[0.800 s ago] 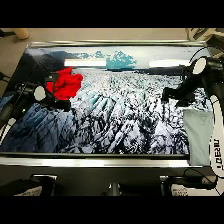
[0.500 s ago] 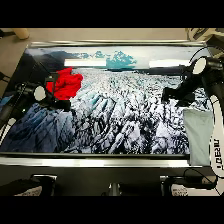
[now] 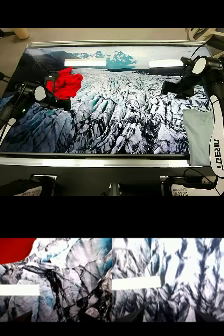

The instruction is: Fold the shirts.

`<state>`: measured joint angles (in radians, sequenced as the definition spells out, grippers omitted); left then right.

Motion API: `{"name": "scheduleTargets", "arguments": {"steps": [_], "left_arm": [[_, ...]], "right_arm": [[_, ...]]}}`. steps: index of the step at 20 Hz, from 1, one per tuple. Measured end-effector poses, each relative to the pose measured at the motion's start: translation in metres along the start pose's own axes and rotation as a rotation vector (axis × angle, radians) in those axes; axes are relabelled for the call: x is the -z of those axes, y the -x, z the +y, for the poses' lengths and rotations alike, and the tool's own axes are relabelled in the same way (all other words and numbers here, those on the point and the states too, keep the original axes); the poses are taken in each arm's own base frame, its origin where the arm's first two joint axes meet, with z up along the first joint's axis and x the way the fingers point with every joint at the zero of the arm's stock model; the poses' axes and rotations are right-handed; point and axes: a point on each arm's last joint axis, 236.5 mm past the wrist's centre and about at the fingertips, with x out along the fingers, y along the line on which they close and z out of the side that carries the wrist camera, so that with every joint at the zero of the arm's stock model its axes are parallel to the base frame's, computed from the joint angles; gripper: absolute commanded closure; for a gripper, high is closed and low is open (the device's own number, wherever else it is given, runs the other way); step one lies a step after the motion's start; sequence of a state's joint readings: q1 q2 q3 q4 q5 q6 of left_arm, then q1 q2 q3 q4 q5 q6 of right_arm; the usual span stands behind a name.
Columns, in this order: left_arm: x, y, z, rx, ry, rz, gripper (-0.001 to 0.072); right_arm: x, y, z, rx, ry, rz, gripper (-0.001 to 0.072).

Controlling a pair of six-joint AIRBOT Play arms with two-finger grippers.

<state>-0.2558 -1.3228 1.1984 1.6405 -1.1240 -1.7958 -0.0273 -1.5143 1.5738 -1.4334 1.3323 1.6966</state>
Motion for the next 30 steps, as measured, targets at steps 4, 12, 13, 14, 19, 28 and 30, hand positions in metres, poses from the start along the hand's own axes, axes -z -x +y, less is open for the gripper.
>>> {"name": "scheduleTargets", "arguments": {"steps": [4, 12, 13, 14, 19, 28, 30], "left_arm": [[-0.025, 0.000, -0.006, 0.025, 0.005, -0.103, 0.0019], [-0.097, -0.038, 0.027, 0.035, 0.177, -0.220, 0.0016], [-0.099, -0.054, 0.039, 0.027, 0.224, -0.167, 0.0016], [-0.100, -0.069, 0.048, 0.031, 0.271, -0.118, 0.0017], [-0.106, -0.122, 0.048, 0.148, 0.447, 0.008, 0.0533], [-0.190, 0.036, -0.048, 0.390, 0.159, -0.342, 0.0680], [-0.188, 0.121, -0.095, 0.452, 0.008, -0.473, 0.0680]], "right_arm": [[-0.053, 0.006, 0.007, -0.029, 0.002, -0.224, 0.0061], [-0.080, 0.014, 0.012, -0.057, -0.018, -0.344, 0.0061], [-0.079, 0.014, 0.012, -0.056, -0.019, -0.339, 0.0061], [-0.077, 0.013, 0.012, -0.056, -0.019, -0.332, 0.0061], [-0.066, 0.010, 0.011, -0.049, -0.020, -0.281, 0.0061], [-0.044, 0.013, 0.003, -0.011, -0.006, -0.189, 0.0005], [-0.028, 0.017, -0.010, 0.048, 0.015, -0.128, 0.0007]]}}
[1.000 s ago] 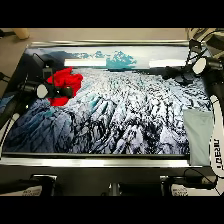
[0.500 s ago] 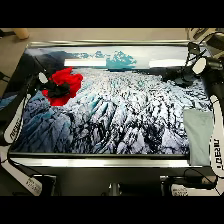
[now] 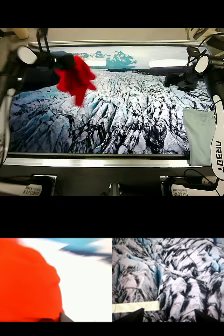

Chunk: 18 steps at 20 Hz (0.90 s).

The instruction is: Fold the shirts.

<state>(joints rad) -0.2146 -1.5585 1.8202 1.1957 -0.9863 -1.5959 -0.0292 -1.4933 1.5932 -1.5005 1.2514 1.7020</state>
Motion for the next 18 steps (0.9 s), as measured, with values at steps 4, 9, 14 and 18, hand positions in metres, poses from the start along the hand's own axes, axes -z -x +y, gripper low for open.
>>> {"name": "scheduleTargets", "arguments": {"steps": [4, 9, 14, 18], "left_arm": [[0.007, 0.079, -0.124, 0.142, -0.250, -0.067, 0.0680], [0.117, 0.059, -0.172, 0.198, -0.380, 0.183, 0.0679], [0.256, -0.018, -0.160, 0.159, -0.253, 0.445, -0.0013], [0.284, -0.032, -0.132, 0.117, -0.149, 0.552, -0.0013]], "right_arm": [[0.041, 0.012, -0.028, 0.115, 0.049, 0.169, 0.0025], [0.065, 0.038, -0.040, 0.166, 0.057, 0.254, 0.0025], [0.079, 0.046, -0.030, 0.122, 0.052, 0.277, 0.0021], [0.090, 0.027, -0.011, 0.026, 0.059, 0.297, 0.0011]]}}
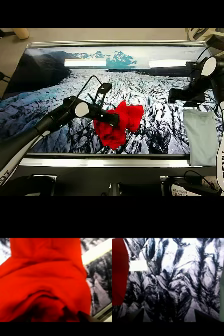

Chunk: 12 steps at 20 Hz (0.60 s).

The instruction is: Fold the shirts.

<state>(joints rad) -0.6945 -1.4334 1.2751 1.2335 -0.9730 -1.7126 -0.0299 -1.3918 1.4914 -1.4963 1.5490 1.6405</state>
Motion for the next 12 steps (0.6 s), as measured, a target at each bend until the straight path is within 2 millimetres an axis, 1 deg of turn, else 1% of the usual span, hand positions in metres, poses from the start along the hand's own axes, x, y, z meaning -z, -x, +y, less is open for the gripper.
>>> {"name": "scheduleTargets", "arguments": {"steps": [1, 2, 3, 4, 5, 6, 7, 8, 10, 12], "left_arm": [[0.001, 0.008, 0.013, -0.011, 0.012, 0.018, -0.0013], [0.000, 0.021, 0.029, -0.026, 0.023, 0.024, -0.0013], [0.002, 0.035, 0.045, -0.045, 0.037, 0.036, -0.0013], [0.009, 0.048, 0.062, -0.064, 0.056, 0.053, -0.0012], [0.017, 0.059, 0.076, -0.079, 0.077, 0.065, 0.0067], [0.028, 0.064, 0.086, -0.089, 0.097, 0.081, 0.0082], [0.042, 0.063, 0.094, -0.093, 0.122, 0.110, 0.0083], [0.057, 0.057, 0.097, -0.078, 0.154, 0.134, 0.0083], [0.081, 0.037, 0.093, -0.025, 0.220, 0.161, 0.0082], [0.092, 0.015, 0.084, 0.033, 0.288, 0.146, 0.0083]], "right_arm": [[0.003, -0.009, 0.006, -0.028, 0.006, 0.014, 0.0011], [0.006, -0.021, 0.012, -0.058, 0.013, 0.033, 0.0011], [0.010, -0.035, 0.019, -0.090, 0.017, 0.058, 0.0011], [0.014, -0.046, 0.025, -0.120, 0.022, 0.083, 0.0012], [0.016, -0.058, 0.032, -0.154, 0.025, 0.105, 0.0012], [0.018, -0.070, 0.038, -0.186, 0.026, 0.128, 0.0012], [0.019, -0.079, 0.045, -0.220, 0.025, 0.144, 0.0013], [0.019, -0.090, 0.051, -0.248, 0.020, 0.158, 0.0013], [0.019, -0.105, 0.061, -0.295, 0.009, 0.184, 0.0013], [0.020, -0.119, 0.066, -0.323, -0.004, 0.210, 0.0013]]}}
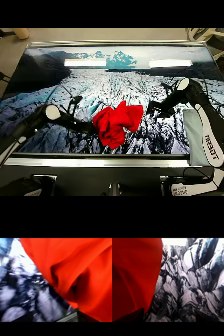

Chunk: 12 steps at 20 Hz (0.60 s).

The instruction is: Fold the shirts.

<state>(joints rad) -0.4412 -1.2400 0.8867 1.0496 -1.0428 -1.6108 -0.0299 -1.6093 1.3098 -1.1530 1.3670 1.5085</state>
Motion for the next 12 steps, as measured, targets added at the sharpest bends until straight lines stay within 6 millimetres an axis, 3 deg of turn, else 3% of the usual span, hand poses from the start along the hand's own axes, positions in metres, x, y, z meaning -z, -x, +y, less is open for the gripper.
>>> {"name": "scheduleTargets", "arguments": {"steps": [3, 4, 5, 7, 12], "left_arm": [[-0.001, -0.029, -0.009, 0.059, 0.070, -0.037, 0.0100], [-0.002, -0.036, -0.010, 0.069, 0.089, -0.047, 0.0211], [-0.005, -0.043, -0.011, 0.078, 0.107, -0.062, 0.0430], [-0.010, -0.052, -0.011, 0.084, 0.134, -0.082, 0.0679], [-0.023, -0.048, -0.007, 0.086, 0.142, -0.141, 0.0682]], "right_arm": [[0.000, -0.016, 0.000, -0.026, -0.013, 0.033, 0.0013], [-0.001, -0.020, 0.001, -0.037, -0.016, 0.036, 0.0013], [-0.001, -0.024, 0.000, -0.043, -0.022, 0.043, 0.0013], [-0.004, -0.031, 0.003, -0.066, -0.035, 0.045, 0.0019], [-0.009, -0.052, 0.022, -0.188, -0.101, 0.075, 0.0066]]}}
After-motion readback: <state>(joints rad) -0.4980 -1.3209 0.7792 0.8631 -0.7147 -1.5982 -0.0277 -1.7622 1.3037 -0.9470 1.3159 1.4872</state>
